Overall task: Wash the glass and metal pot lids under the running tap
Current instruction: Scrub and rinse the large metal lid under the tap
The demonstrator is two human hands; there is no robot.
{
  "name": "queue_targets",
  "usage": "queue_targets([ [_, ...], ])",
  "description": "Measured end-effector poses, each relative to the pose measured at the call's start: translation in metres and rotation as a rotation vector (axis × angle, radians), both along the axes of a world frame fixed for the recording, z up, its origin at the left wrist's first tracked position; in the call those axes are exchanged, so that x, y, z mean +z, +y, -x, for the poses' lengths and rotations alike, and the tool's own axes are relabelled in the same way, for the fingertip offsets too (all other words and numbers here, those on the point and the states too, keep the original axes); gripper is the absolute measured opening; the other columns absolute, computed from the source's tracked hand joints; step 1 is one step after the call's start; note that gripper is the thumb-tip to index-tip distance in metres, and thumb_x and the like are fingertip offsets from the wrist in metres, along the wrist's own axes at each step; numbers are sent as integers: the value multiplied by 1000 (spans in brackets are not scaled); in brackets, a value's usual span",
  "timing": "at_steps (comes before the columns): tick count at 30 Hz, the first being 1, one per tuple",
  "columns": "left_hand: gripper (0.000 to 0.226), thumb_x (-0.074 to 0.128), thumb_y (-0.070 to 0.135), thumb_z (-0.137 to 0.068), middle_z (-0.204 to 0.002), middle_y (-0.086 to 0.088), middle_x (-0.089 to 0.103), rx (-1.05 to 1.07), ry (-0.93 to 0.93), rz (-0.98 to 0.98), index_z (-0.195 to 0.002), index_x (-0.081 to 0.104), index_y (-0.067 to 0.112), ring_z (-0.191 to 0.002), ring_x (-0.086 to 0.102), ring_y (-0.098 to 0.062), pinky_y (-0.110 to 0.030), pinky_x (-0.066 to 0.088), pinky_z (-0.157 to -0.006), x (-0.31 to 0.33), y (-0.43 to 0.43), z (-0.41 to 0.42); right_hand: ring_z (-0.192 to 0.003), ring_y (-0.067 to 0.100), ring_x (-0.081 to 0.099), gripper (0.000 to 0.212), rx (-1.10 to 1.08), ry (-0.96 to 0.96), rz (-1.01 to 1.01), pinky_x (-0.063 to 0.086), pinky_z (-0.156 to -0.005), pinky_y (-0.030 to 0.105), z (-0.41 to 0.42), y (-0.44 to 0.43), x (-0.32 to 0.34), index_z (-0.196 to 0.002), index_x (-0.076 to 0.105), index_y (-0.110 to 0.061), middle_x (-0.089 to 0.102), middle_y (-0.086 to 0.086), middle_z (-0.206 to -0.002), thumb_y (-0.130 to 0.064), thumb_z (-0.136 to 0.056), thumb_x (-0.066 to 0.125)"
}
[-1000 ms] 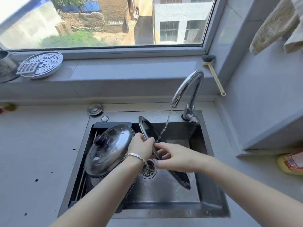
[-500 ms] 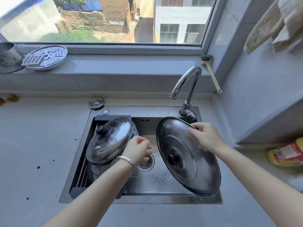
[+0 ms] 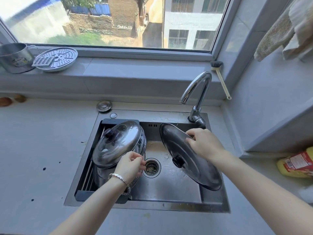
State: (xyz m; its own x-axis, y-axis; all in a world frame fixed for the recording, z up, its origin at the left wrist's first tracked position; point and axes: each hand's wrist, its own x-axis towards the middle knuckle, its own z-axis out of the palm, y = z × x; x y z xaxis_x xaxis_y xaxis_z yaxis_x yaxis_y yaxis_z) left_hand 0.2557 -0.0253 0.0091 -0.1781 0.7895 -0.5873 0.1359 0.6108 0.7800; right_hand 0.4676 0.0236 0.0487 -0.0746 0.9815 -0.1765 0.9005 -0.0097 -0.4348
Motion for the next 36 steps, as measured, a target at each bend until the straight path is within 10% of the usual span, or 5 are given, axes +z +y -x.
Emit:
queue_targets([
  [7,21,45,-1,-92,-80,-13,65,125,38,-73,-75,55,6,-66,61,-18,-23,50,-49,-2,-6,41,-79,29,57,19,102,66,-287,43,-68,33,39,-2,56,-90,70,-11,69,8,-79,-18,-88,53],
  [13,22,44,-1,-92,-81,-12,64,274,49,-94,-76,54,10,-68,62,-20,-31,52,-62,-9,-10,89,-51,-10,55,15,-1,571,-411,39,-51,4,75,11,130,-78,69,-34,59,-27,-49,-21,-84,63],
  [20,20,44,1,-91,-83,-8,64,389,80,-92,-78,53,13,-73,63,-20,-32,50,-66,-22,-24,135,-64,14,58,25,-309,941,-178,49,-67,35,135,34,47,-67,67,-21,65,-5,-65,-6,-84,56],
  [29,12,47,5,-91,-84,-6,61,368,160,64,-94,57,9,-81,60,-24,-42,53,-84,-66,-45,183,-61,27,50,27,-264,830,-13,45,-63,34,200,8,-37,-76,66,-30,65,18,-72,-12,-90,52],
  [36,47,43,18,-93,-134,-11,49,137,166,253,-139,38,13,-113,52,-29,-42,44,-101,-105,-34,192,-74,21,55,18,-238,613,-33,42,-70,32,210,7,-54,-97,60,-19,64,4,-79,-20,-94,42],
])
